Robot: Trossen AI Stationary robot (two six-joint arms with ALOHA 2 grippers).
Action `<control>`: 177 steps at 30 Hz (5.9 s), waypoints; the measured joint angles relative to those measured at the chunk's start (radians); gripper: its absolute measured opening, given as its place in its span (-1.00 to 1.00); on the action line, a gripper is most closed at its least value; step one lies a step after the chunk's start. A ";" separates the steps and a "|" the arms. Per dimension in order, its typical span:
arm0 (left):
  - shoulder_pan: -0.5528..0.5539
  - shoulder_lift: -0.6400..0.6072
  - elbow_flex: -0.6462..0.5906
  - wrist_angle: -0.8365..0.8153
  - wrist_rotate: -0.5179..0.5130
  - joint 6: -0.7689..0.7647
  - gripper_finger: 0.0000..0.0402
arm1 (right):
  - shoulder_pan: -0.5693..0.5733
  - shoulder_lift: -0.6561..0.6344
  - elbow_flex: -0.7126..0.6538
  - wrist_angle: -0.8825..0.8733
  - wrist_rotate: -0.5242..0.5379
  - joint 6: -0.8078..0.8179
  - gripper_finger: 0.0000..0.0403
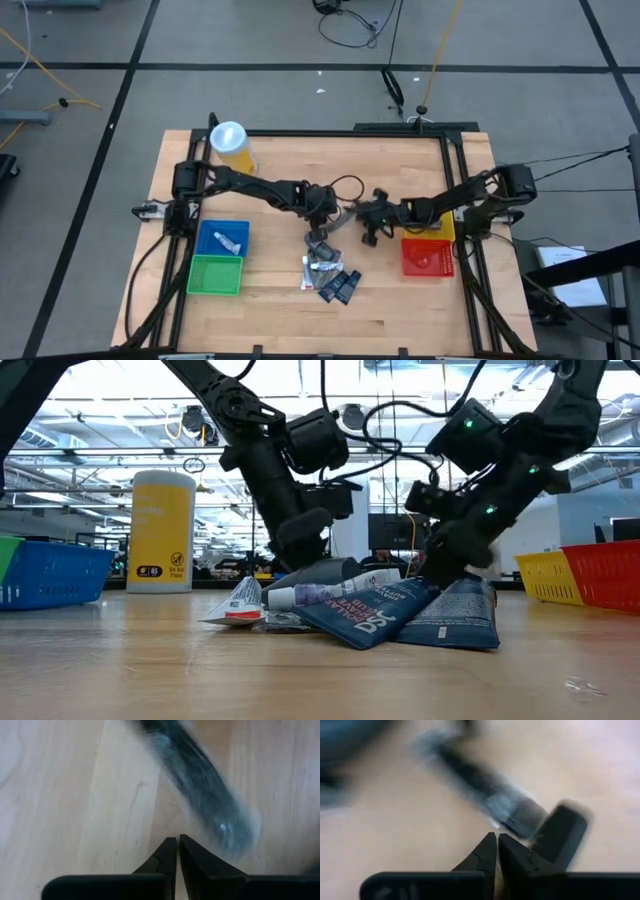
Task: Pick & Place Travel size toiletries
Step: Put the black comb into the red basket
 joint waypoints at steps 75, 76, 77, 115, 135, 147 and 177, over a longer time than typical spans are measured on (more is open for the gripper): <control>-0.041 0.027 -0.016 0.363 0.078 0.308 -0.97 | -0.147 -0.169 -0.007 -0.215 -0.414 0.294 -0.07; -0.037 0.034 -0.016 0.361 0.062 0.308 -0.98 | -0.159 -0.159 -0.007 -0.217 -0.433 0.298 -0.02; -0.031 0.039 -0.016 0.357 0.048 0.307 -0.99 | -0.169 -0.146 -0.007 -0.205 -0.450 0.302 0.02; 0.040 0.190 -0.009 0.501 0.181 0.225 -0.97 | -0.206 0.046 -0.004 0.016 -0.668 0.241 -0.03; -0.002 -0.171 -0.015 0.161 0.006 0.217 -0.85 | -0.093 -0.097 -0.008 -0.187 -0.298 0.030 -0.96; -0.091 -0.326 -0.202 0.166 -0.318 0.097 -0.98 | 0.145 -0.423 0.082 -0.547 -0.067 0.136 -0.97; -0.123 -0.241 -0.518 0.893 -0.315 0.056 -0.87 | 0.631 -0.517 0.196 -1.479 -0.411 0.932 -0.97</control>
